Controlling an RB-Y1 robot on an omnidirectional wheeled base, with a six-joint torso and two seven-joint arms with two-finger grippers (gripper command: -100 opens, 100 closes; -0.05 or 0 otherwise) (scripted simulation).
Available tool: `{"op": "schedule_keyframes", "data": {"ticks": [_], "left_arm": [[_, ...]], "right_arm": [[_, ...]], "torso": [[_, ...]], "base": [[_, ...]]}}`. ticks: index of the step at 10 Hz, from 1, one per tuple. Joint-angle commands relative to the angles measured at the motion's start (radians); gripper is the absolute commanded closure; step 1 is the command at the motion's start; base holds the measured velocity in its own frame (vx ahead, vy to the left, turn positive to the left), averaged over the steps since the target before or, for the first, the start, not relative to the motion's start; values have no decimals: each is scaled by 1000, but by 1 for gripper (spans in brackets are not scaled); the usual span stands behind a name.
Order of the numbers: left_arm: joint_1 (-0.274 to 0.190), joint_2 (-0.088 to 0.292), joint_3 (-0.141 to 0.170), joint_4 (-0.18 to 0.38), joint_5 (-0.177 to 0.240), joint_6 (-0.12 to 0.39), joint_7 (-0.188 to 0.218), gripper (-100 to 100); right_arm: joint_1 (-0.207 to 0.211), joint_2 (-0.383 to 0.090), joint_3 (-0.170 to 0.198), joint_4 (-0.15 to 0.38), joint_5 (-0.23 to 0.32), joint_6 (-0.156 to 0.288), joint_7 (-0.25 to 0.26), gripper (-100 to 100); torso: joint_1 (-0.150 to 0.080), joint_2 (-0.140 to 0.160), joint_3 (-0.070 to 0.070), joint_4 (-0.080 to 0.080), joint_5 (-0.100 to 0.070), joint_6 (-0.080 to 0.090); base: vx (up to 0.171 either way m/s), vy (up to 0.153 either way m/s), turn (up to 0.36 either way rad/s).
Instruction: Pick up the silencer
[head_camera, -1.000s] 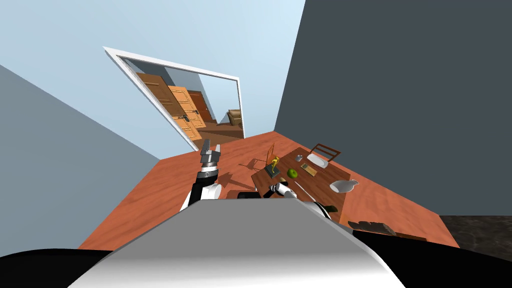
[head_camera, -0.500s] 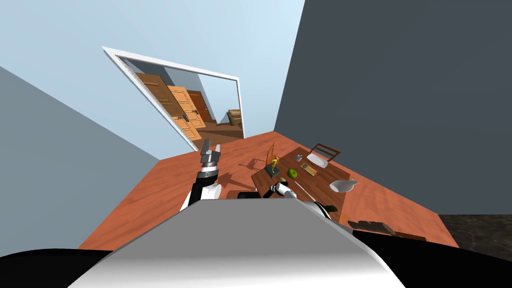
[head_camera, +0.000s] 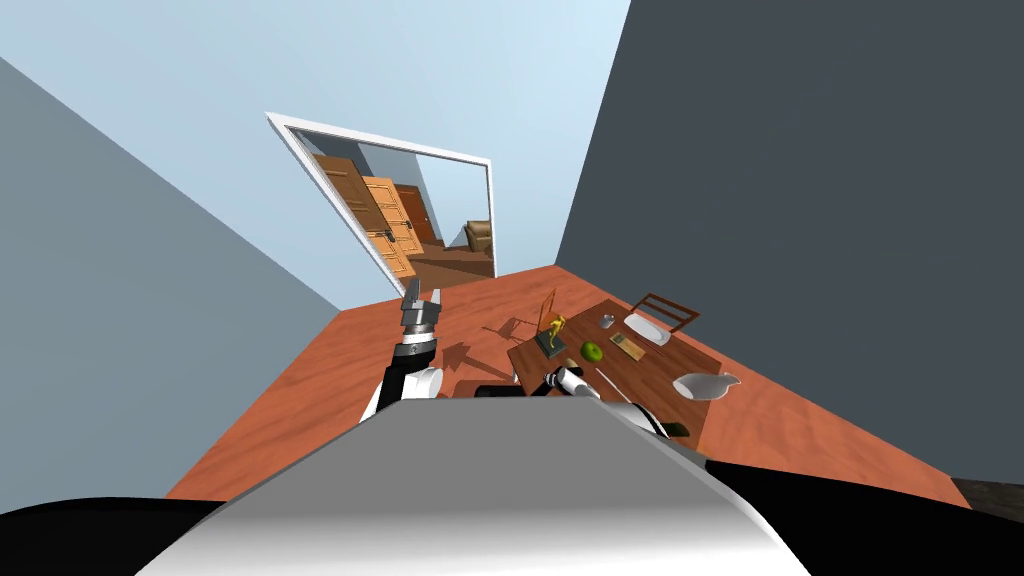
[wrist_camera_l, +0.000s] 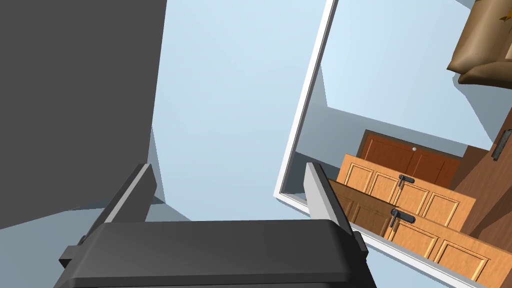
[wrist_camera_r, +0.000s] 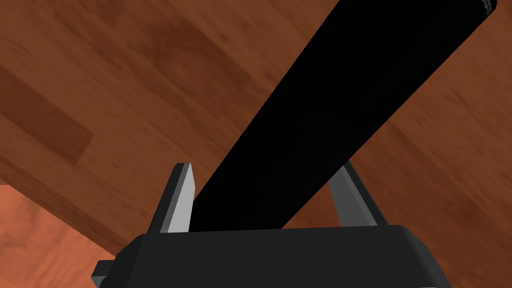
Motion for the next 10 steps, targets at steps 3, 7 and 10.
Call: {"op": "schedule_keyframes", "data": {"ticks": [3, 7, 10], "left_arm": [[0, 0, 0, 0, 0, 0, 0, 0], [0, 0, 0, 0, 0, 0, 0, 0], [0, 0, 0, 0, 0, 0, 0, 0]], "right_arm": [[34, 2, 11, -6, 28, 36, -34, 100], [34, 2, 11, -67, 29, 36, -43, 100], [8, -4, 6, -65, 31, 59, -20, 100]], "torso": [[-3, -2, -2, -2, -1, 0], [-4, -3, -4, -5, -3, 1], [-1, -3, -4, -6, -2, 1]], "base": [[-1, 0, -9], [-3, 0, -1], [-4, 38, -101]]}}
